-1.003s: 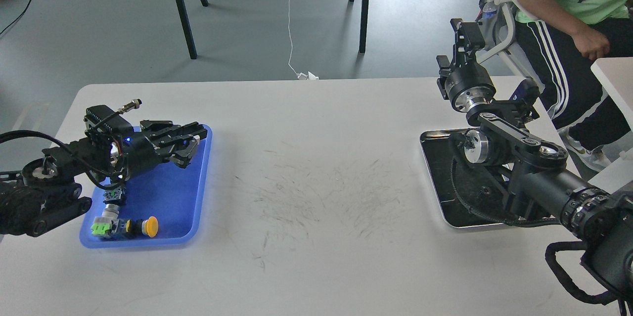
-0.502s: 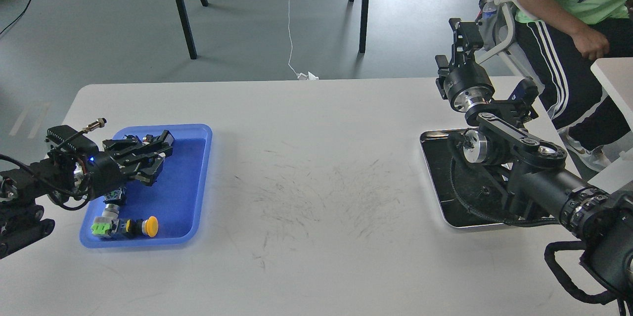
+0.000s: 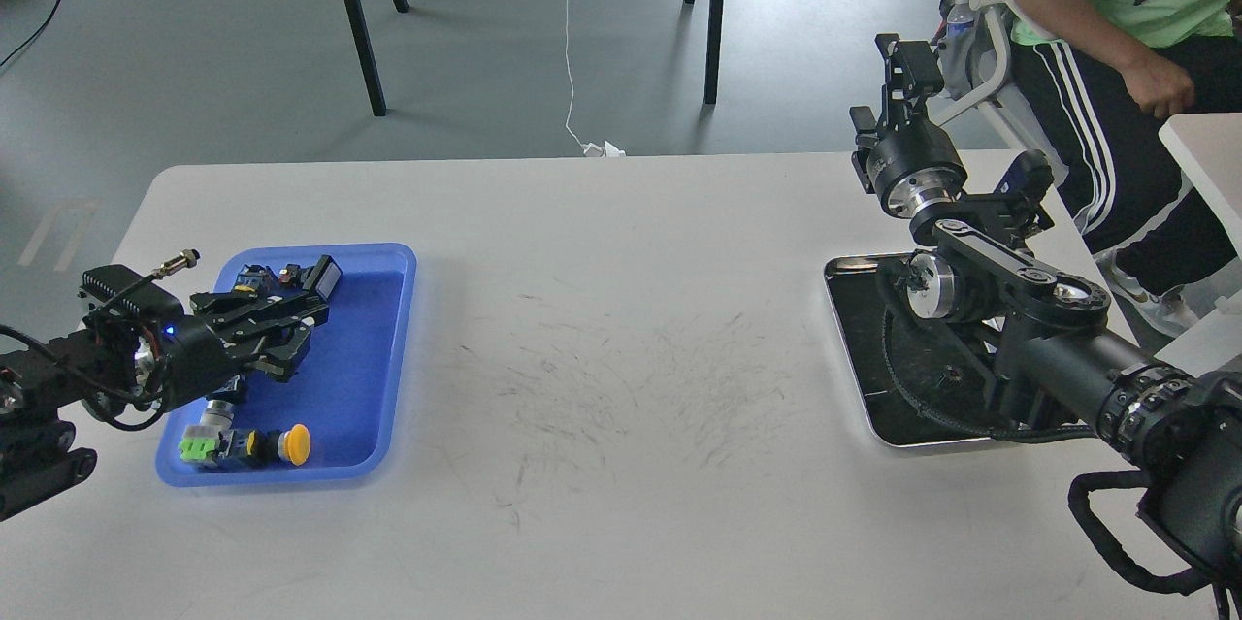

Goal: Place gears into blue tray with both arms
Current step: 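Lower the left gripper into the blue tray and release a black round part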

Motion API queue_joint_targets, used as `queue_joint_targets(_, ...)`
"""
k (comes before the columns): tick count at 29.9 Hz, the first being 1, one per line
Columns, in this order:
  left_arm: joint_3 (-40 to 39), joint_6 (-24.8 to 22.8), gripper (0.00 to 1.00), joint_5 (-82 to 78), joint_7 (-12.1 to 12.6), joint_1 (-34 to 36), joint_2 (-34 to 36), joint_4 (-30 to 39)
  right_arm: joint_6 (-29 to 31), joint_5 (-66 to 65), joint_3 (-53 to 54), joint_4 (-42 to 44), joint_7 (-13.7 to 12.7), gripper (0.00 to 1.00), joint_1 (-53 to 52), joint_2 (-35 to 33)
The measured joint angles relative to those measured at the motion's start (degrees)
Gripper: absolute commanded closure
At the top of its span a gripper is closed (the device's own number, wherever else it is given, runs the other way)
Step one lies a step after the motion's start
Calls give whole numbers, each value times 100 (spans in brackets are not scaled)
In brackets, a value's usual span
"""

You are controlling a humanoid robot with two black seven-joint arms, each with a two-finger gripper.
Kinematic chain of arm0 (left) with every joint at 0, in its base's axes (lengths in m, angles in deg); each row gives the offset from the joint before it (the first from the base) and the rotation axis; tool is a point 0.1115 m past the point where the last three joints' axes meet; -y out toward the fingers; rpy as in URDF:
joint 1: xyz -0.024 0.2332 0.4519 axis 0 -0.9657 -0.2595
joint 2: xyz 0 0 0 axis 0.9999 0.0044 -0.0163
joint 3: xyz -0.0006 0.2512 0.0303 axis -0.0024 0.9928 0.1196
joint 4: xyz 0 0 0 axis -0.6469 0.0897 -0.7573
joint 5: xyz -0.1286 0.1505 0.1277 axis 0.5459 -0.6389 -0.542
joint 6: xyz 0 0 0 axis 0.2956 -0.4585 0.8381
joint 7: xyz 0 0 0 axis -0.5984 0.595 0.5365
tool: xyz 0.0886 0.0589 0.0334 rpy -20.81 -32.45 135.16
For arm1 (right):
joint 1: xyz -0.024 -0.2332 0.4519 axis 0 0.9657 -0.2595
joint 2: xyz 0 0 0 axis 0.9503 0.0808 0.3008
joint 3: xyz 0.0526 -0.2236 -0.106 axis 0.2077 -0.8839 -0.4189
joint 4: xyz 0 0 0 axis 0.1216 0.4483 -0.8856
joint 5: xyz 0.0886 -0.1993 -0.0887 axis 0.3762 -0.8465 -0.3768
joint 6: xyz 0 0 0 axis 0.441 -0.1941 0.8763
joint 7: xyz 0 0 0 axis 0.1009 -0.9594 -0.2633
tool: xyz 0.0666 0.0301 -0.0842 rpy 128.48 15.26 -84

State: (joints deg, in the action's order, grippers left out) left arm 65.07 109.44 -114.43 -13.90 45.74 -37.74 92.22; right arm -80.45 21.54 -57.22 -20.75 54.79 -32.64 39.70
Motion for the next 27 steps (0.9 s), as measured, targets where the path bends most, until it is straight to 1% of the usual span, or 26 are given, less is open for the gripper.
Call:
queue_joint_targets(4,0,0,64,-6,0,-3,75,61,-2,0,0,0,0,4,1,10)
queue_joint_targets(7,0,-6,56,-3,0,-4,101,99,-7,0,0,0,0,4,5,18)
queue_joint_targets(9,-3,-10,52,30,0,-4,106,119,-7,0,0,0,0,4,6,18)
queue_joint_targets(11,-6,-11,45,115,0,-4,107,146,-7,0,0,0,0,4,6,18)
queue_joint_targets(12,-6,-14,43,156,0,-4,110,158,-7,0,0,0,0,4,6,17)
queue_joint_targets(16,-10,-29,41,335,0,-4,128,176,-4,0,0,0,0,4,6,5)
queue_joint_targets(20,-85,-55,32,813,0,10,246,223,-2,-1,-24,-19,0,4,7,1)
queue_joint_targets(23,-350,-117,30,1423,1,41,266,235,0,-5,-178,-54,0,4,-5,2)
queue_joint_targets(27,-780,-388,26,2240,1,53,258,230,30,-1,-382,-108,0,4,-184,4)
